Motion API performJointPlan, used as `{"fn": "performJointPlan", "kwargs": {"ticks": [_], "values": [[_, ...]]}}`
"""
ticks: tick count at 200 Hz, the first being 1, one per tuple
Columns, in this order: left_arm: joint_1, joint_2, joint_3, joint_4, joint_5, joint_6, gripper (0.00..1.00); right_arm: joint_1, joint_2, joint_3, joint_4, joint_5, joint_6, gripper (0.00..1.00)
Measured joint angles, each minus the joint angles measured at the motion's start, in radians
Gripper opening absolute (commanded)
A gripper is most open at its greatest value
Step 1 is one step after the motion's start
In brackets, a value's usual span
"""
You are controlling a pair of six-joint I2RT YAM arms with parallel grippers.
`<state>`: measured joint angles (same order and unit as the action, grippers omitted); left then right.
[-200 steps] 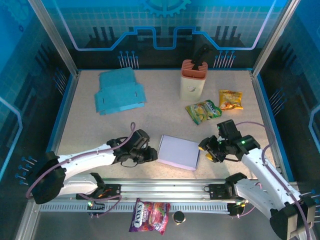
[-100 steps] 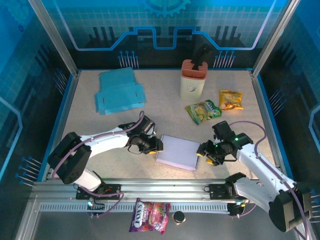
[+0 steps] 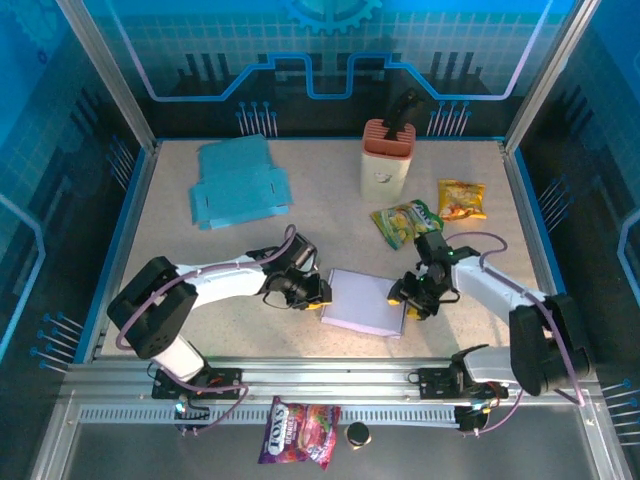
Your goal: Fold the paper box
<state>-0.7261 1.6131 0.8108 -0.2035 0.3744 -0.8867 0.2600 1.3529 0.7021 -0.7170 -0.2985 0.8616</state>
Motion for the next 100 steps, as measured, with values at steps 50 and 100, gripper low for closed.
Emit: {"fn": "performJointPlan", "kwargs": {"ticks": [50,100], "values": [[-0.074,0.155,0.138,0.081,0.002,-0.082,0.25,-0.192,0.045,0.124,-0.047,0.076,-0.106,0.49],[-0.147,0.363,0.397,0.082,0.010,-0.110,0.24,-0.411,0.082,0.191,-0.069,0.151,-0.191,0.49]]}}
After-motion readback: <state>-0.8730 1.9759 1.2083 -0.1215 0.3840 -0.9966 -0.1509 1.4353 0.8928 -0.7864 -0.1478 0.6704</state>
